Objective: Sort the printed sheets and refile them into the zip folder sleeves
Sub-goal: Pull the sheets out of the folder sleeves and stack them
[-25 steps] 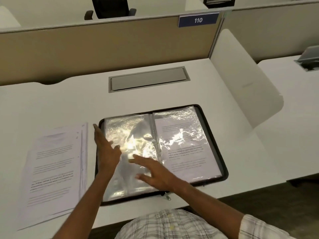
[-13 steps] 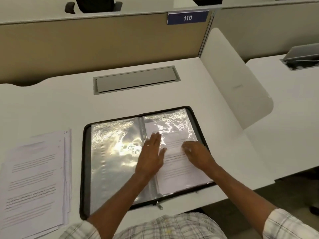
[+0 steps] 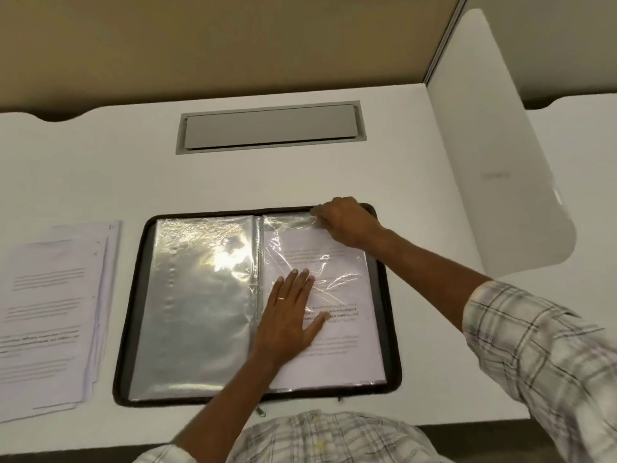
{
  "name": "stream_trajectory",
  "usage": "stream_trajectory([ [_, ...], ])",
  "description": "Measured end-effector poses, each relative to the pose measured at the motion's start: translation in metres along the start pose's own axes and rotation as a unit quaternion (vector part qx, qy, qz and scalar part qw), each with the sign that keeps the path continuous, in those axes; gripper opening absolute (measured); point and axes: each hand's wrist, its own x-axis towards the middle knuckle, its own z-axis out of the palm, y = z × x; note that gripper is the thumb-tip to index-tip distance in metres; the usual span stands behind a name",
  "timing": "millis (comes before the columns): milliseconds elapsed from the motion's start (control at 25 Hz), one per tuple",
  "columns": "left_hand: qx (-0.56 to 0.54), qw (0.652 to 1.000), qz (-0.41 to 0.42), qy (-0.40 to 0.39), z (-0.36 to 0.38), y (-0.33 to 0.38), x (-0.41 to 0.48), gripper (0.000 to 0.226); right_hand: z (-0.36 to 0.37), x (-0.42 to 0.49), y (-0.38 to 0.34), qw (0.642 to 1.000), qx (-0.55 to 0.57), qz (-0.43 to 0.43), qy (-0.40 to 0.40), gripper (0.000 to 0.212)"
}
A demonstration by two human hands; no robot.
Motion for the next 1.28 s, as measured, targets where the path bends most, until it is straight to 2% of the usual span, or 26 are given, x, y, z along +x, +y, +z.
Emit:
stream_trajectory([
  [120, -0.009, 1.0, -0.012, 0.022, 0.0, 0.003, 0.0, 0.074, -0.01, 0.02, 0.003, 1.0, 0.011, -0.01, -0.014, 0.019],
  [200, -0.012, 0.999, -0.017, 0.031, 0.0, 0.002, 0.0, 0.072, -0.022, 0.036, 0.004, 0.999, 0.011, -0.024, -0.035, 0.02],
  [400, -0.01, 0.999, -0.018, 0.044, 0.002, 0.001, -0.001, 0.073, -0.045, 0.064, 0.008, 0.982, 0.069, -0.001, -0.178, 0.02],
  [600, -0.012, 0.998, -0.002, 0.057, 0.004, -0.001, -0.003, 0.072, -0.05, 0.075, 0.009, 0.952, 0.126, -0.029, -0.278, 0.02],
  [720, -0.013, 0.998, 0.01, 0.057, 0.002, -0.002, -0.002, 0.076, -0.051, 0.078, 0.008, 0.924, 0.17, 0.025, -0.341, 0.024],
  [920, -0.006, 0.999, 0.02, 0.025, -0.002, -0.003, 0.0, 0.083, -0.039, 0.087, 0.011, 0.903, 0.122, 0.086, -0.402, 0.018],
  [1080, -0.03, 0.999, 0.006, 0.025, -0.007, -0.003, -0.002, 0.084, -0.027, 0.093, 0.009, 0.911, 0.032, 0.078, -0.403, 0.013],
  [1280, -0.025, 0.999, 0.016, 0.024, -0.004, -0.009, -0.014, 0.083, -0.048, 0.106, 0.023, 0.955, 0.021, 0.077, -0.287, 0.022],
])
